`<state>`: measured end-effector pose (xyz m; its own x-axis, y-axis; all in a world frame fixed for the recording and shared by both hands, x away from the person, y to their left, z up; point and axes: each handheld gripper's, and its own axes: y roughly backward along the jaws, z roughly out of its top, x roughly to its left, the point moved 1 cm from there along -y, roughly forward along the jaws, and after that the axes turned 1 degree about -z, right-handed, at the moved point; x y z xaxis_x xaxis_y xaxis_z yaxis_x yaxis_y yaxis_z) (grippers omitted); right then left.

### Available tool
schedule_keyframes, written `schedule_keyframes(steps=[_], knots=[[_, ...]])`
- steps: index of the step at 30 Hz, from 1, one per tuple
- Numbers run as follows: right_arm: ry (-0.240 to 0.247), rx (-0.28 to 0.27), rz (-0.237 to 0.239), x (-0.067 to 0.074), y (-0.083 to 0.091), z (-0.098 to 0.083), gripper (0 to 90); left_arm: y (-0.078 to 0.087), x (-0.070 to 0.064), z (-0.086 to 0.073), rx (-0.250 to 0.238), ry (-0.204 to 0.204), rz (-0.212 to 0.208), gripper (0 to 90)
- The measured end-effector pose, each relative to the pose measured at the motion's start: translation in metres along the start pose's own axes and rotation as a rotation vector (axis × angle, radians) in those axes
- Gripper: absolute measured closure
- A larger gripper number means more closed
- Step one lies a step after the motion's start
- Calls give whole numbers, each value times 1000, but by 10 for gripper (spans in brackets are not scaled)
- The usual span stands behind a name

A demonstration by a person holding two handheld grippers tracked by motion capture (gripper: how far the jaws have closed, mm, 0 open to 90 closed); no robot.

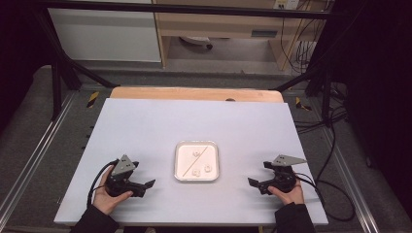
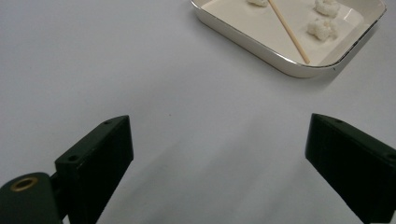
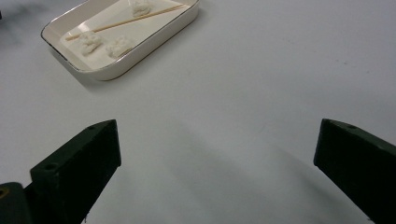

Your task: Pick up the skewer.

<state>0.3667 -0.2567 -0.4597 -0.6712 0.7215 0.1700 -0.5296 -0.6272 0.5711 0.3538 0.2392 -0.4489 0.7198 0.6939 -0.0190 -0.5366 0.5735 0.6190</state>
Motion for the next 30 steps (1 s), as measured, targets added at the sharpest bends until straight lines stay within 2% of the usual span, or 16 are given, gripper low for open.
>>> schedule_keyframes(steps=[9, 20, 25, 30], knots=[[4, 12, 0, 0, -1, 0, 12, -4, -1, 4, 16, 8, 6, 89], [5, 14, -1, 0, -1, 0, 12, -9, -9, 16, 37, 7, 7, 90], [7, 15, -4, 0, -1, -1, 12, -11, -14, 22, 53, -16, 9, 89], [7, 18, -4, 0, -1, -1, 13, -14, -18, 30, 58, -21, 8, 90]])
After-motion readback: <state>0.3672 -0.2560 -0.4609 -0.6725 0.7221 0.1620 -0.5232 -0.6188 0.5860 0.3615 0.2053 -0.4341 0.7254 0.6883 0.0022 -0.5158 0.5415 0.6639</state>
